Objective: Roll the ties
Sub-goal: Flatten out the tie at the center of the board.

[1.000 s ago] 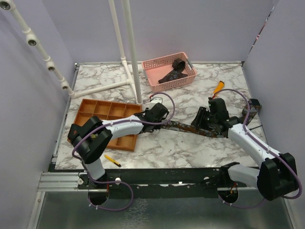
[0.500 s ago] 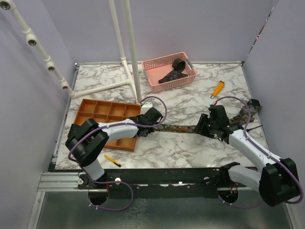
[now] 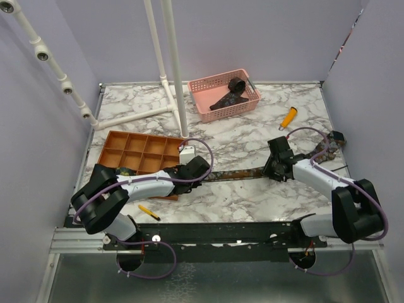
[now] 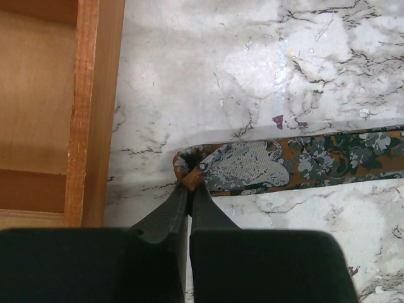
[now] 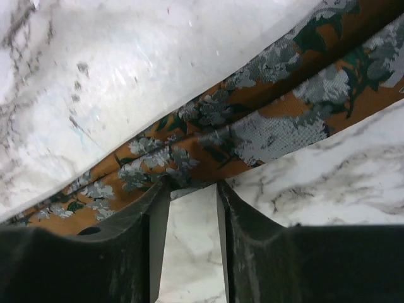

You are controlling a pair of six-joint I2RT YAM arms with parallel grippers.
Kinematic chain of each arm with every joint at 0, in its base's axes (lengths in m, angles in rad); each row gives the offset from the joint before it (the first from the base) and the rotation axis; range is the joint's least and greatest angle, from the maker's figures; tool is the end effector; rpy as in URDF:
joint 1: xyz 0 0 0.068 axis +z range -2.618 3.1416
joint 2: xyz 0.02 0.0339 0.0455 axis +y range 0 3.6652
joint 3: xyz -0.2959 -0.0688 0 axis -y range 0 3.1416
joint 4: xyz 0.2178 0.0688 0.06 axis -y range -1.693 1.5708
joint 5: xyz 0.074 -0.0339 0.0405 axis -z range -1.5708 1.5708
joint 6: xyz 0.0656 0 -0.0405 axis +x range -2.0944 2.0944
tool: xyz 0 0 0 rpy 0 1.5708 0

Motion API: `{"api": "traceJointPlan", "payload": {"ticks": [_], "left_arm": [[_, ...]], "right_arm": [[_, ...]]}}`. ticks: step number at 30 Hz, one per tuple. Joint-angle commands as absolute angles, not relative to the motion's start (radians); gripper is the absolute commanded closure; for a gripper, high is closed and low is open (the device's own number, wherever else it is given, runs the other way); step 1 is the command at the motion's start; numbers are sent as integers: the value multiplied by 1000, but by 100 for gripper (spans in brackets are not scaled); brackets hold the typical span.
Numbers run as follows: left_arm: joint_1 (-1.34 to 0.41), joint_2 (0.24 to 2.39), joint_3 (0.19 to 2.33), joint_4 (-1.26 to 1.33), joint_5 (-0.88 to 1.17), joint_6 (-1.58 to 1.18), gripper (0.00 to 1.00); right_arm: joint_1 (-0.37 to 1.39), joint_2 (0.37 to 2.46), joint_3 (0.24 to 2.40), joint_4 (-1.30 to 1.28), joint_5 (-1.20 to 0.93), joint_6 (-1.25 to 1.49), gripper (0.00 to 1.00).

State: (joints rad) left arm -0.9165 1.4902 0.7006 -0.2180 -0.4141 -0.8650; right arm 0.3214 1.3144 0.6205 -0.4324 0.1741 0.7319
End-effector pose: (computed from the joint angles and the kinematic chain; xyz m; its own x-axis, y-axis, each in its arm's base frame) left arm 0.1814 -0.1932 0.1827 -0.7872 -0.1186 -0.6052 -0.0053 0.9826 -0.1857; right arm 0.2032 0.0557 0.1814 -0.7979 0.4280 -0.4244 0.3936 0.9032 0.1710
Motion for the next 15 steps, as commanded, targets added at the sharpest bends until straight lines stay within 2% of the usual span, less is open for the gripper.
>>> {"api": "traceJointPlan", "payload": {"ticks": [1, 4, 10, 12, 15], "left_arm": [[-933, 1491, 637, -285, -404, -916, 100], [-936, 1474, 613, -284, -409, -928, 100], [-936, 1432, 566, -281, -416, -946, 100], [-936, 1414, 553, -281, -417, -949, 100], [-936, 1387, 534, -281, -416, -956, 100]], "right_arm": [[303, 1404, 661, -384, 298, 781, 65], [256, 1443, 662, -353, 304, 795, 68], [230, 1603, 745, -358, 270, 788, 67], [230, 1592, 773, -382, 247, 771, 64], [230, 1467, 794, -427, 257, 727, 54]]}}
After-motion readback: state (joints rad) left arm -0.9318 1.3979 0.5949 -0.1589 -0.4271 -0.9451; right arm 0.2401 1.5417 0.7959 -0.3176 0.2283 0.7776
